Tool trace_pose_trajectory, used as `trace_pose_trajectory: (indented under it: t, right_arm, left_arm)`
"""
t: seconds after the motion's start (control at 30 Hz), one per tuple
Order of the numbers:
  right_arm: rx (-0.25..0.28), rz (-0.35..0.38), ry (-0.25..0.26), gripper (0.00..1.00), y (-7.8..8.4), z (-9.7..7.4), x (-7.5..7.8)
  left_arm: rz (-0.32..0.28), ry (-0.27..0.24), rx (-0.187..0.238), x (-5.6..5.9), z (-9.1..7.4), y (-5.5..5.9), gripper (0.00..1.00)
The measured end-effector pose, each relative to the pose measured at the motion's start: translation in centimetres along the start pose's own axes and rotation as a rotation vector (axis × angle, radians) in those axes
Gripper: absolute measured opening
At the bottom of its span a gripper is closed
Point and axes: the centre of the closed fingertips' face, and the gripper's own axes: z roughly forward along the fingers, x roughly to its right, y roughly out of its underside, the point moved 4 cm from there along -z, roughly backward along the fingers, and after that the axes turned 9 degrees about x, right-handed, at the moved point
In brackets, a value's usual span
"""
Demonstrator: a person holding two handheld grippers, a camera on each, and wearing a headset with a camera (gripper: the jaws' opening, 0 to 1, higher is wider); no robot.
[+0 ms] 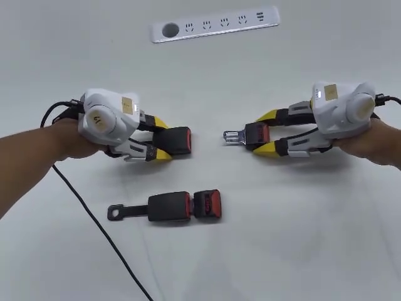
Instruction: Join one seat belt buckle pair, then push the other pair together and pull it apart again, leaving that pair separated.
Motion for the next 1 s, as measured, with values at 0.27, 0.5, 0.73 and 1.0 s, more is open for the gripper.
trace_pose_trajectory:
  t: [0.27,0.5,0.73,1.0]
  right_arm:
    - [0.029,0.024,-0.009,0.36,-0.4,1.2,-0.5]
    - [0.036,0.010,-0.021,0.36,-0.9,2.4,-0.9]
    - [0.033,-0.001,-0.036,0.36,-1.2,3.3,-1.5]
    - [0.028,-0.005,-0.057,0.36,-1.5,4.5,-1.6]
  left_arm:
    - [-0.001,0.000,-0.007,0.0,0.0,-0.1,0.34]
    - [-0.001,0.000,-0.012,0.1,0.0,-0.2,0.34]
    - [-0.001,0.000,-0.010,0.1,0.1,-0.1,0.34]
    - [-0.001,0.001,-0.013,0.1,0.0,-0.1,0.34]
